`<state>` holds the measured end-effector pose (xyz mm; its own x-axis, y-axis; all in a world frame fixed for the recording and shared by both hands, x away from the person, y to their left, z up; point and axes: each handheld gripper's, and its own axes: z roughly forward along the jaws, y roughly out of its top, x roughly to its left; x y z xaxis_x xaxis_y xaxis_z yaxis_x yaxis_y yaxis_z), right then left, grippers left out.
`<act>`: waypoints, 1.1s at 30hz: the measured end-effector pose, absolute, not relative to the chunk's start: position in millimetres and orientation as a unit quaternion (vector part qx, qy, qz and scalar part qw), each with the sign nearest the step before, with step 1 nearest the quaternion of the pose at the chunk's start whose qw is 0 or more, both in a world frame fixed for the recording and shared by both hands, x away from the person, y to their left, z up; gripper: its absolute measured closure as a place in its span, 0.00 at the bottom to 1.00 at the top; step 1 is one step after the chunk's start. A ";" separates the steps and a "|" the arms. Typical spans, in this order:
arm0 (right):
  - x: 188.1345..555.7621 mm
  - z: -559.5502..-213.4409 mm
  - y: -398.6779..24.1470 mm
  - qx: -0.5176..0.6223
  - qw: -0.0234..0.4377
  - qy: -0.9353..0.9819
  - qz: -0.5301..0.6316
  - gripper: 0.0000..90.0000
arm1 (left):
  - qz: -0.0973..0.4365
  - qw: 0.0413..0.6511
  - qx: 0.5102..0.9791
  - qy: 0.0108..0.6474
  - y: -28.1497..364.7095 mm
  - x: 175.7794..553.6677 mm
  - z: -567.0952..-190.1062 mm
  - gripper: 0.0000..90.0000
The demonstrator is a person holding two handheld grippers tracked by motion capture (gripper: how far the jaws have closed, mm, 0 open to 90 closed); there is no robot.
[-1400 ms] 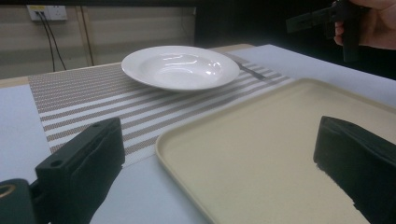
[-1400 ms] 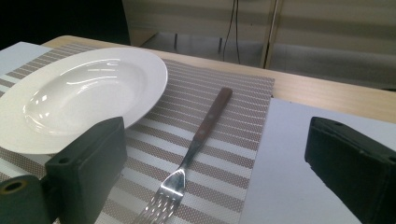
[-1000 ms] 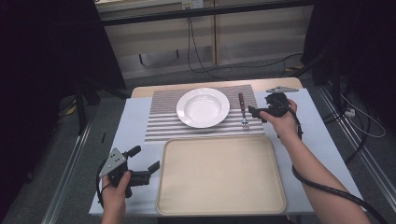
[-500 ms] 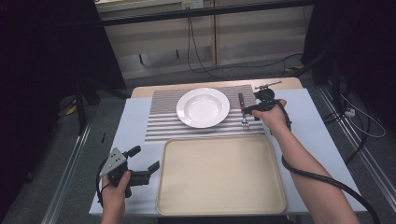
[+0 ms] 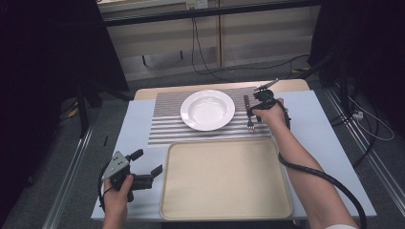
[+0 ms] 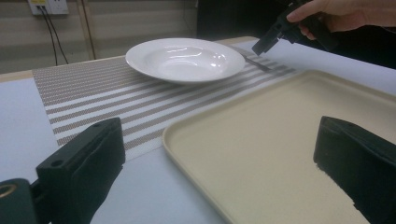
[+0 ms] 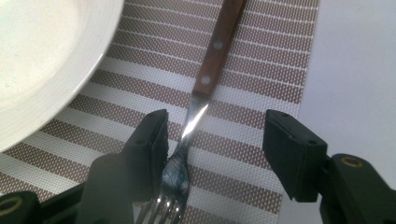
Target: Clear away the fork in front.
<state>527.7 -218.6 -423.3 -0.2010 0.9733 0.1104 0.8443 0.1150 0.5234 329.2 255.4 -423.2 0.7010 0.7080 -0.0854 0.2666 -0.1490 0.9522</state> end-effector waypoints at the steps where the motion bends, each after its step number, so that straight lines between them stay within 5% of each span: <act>1: 528.3 -423.7 -218.4 0.617 0.134 0.735 0.246 0.49 | 0.197 0.561 0.732 0.333 255.5 329.2 -423.3 0.03; 15: 542.1 -426.2 -203.2 0.631 0.099 0.743 0.198 0.69 | 0.196 0.556 0.736 0.332 255.6 330.2 -424.8 0.02; 33: 553.3 -428.8 -197.5 0.646 0.079 0.739 0.174 0.76 | 0.197 0.550 0.740 0.332 255.6 330.9 -426.5 0.02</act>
<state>553.3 -197.5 -428.8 -0.1523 0.9824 0.1081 0.9278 0.1044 0.3582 330.9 255.6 -426.5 0.7012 0.7091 -0.0739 0.2748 -0.1731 0.9458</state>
